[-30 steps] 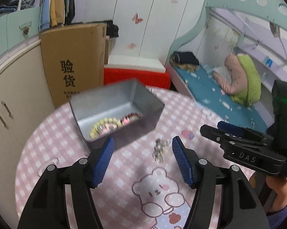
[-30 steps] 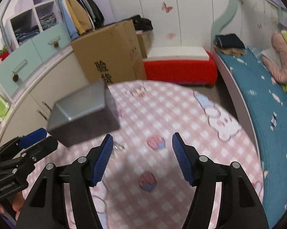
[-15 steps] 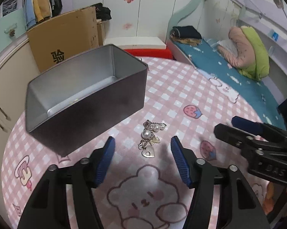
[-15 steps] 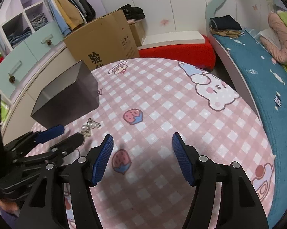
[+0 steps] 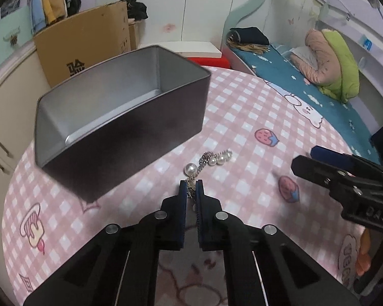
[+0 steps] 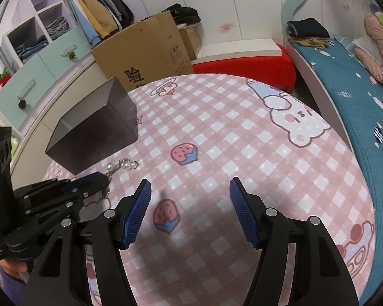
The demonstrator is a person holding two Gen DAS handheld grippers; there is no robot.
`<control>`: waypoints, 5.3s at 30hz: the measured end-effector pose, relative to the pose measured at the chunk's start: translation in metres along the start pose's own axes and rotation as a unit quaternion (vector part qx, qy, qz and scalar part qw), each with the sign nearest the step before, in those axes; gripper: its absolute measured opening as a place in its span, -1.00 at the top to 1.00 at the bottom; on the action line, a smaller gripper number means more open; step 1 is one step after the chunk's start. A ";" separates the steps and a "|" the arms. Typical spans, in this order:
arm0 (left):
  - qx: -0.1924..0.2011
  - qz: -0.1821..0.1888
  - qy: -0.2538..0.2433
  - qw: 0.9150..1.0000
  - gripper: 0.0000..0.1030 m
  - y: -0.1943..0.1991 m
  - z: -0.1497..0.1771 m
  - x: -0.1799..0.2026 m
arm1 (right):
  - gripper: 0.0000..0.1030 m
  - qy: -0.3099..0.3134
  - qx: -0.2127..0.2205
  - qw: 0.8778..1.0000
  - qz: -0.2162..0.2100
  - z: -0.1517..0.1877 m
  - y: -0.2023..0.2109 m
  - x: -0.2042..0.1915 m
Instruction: Organize jewelry
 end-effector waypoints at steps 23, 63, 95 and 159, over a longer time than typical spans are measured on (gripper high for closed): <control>-0.028 0.087 0.067 0.994 0.97 0.033 0.047 -0.057 | -0.21 0.065 -0.040 0.997 -0.007 0.014 -0.032 -0.068; -0.006 0.105 0.042 0.994 0.34 0.030 0.016 -0.012 | 0.80 0.105 0.055 0.993 -0.011 -0.035 0.069 -0.096; 0.086 0.068 0.022 0.994 0.80 0.085 -0.039 -0.029 | 0.80 0.100 0.090 0.990 -0.051 -0.076 0.068 -0.097; 0.294 -0.076 0.050 0.951 -0.87 0.237 -0.021 -0.059 | -0.30 0.153 0.228 0.960 0.057 -0.014 0.190 -0.184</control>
Point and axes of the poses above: each gripper's, at about its wrist camera, not at the fingertips, and y roughly against the way its jaws point, x to its right, z to its underside, the point moved 5 cm from there along -y, roughly the way its jaws point, and after that the axes turned 9 degrees about -z, right-handed, at the moved point
